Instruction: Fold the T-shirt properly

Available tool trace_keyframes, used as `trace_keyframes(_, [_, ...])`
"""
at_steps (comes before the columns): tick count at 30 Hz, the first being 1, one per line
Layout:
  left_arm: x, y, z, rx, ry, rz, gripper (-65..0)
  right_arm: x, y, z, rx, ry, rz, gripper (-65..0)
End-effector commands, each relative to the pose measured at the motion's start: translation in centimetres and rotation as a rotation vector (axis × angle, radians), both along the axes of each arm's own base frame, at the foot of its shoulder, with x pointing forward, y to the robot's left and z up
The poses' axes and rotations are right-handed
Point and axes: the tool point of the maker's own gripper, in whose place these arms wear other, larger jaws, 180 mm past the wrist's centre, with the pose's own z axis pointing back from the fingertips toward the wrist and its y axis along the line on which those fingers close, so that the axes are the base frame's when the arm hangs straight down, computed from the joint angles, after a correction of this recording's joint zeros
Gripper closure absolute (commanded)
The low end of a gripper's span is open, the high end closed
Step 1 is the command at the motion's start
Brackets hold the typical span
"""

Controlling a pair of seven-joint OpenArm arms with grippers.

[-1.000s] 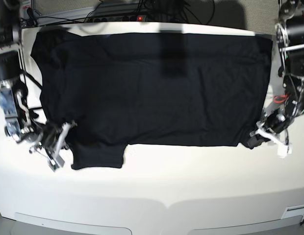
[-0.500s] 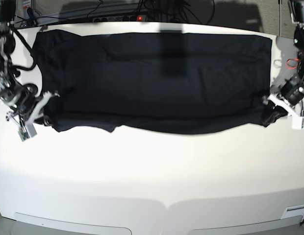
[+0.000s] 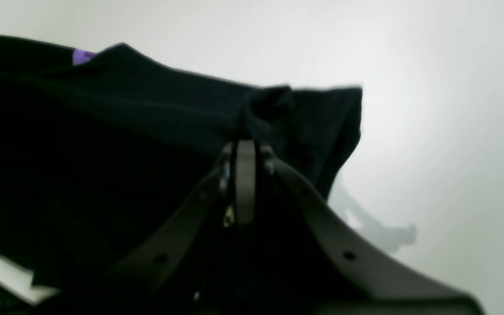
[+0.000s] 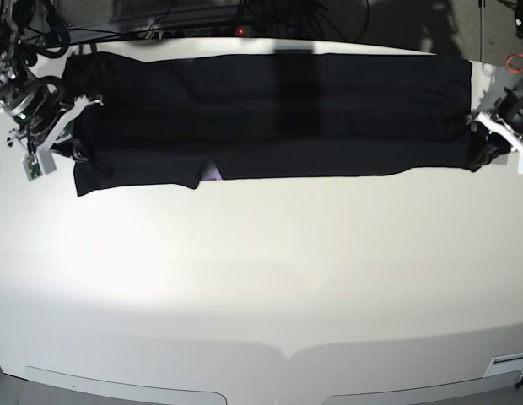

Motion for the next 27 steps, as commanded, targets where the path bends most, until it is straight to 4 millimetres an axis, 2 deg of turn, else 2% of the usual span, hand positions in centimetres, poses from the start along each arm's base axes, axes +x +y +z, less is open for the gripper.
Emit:
trace_keyframes(1, [0.5, 0.6, 1.4, 0.005, -0.047, 0.005, 0.0, 0.1, 0.1, 1.0, -0.002, -0.034, 0.011, 0.0])
trace_keyframes(10, [-2.2, 1.3, -0.9, 0.087, 0.041, -0.014, 0.0, -2.7, 0.6, -1.4, -0.001, 0.027, -0.02, 0.0])
trace_keyframes(17, [-2.4, 1.8, -1.2, 0.145, 0.051, -0.026, 0.0, -3.4, 0.7, -2.5, -0.022, 0.063, -0.041, 0.0])
trace_keyframes(18, [-2.4, 1.8, -1.2, 0.145, 0.051, -0.026, 0.0, -3.4, 0.7, -2.5, -0.022, 0.063, -0.041, -2.4])
trace_keyframes(19, [-2.4, 1.8, -1.2, 0.147, 0.054, -0.027, 0.0, -3.4, 0.7, -2.5, -0.022, 0.063, -0.04, -9.1])
trace_keyframes(20, [-2.4, 1.9, -1.2, 0.149, 0.055, -0.028, -5.3, -3.4, 0.7, -2.5, -0.022, 0.061, -0.04, -15.5])
trace_keyframes(22, [-2.3, 2.1, -1.0, 0.157, 0.052, -0.032, -20.3, -3.2, 0.7, -2.3, -0.02, 0.054, -0.04, -24.9])
trace_keyframes(24, [-2.1, 2.4, -0.6, 0.163, 0.046, -0.036, -31.8, -3.0, 0.8, -2.2, -0.017, 0.047, -0.04, -28.5])
trace_keyframes(25, [-2.0, 2.5, -0.3, 0.164, 0.044, -0.04, -35.2, -2.8, 0.8, -2.1, -0.016, 0.041, -0.04, -28.6])
trace_keyframes(27, [-1.7, 2.7, 0.5, 0.158, 0.043, -0.053, -36.8, -2.4, 0.8, -1.8, -0.016, 0.028, -0.041, -28.6])
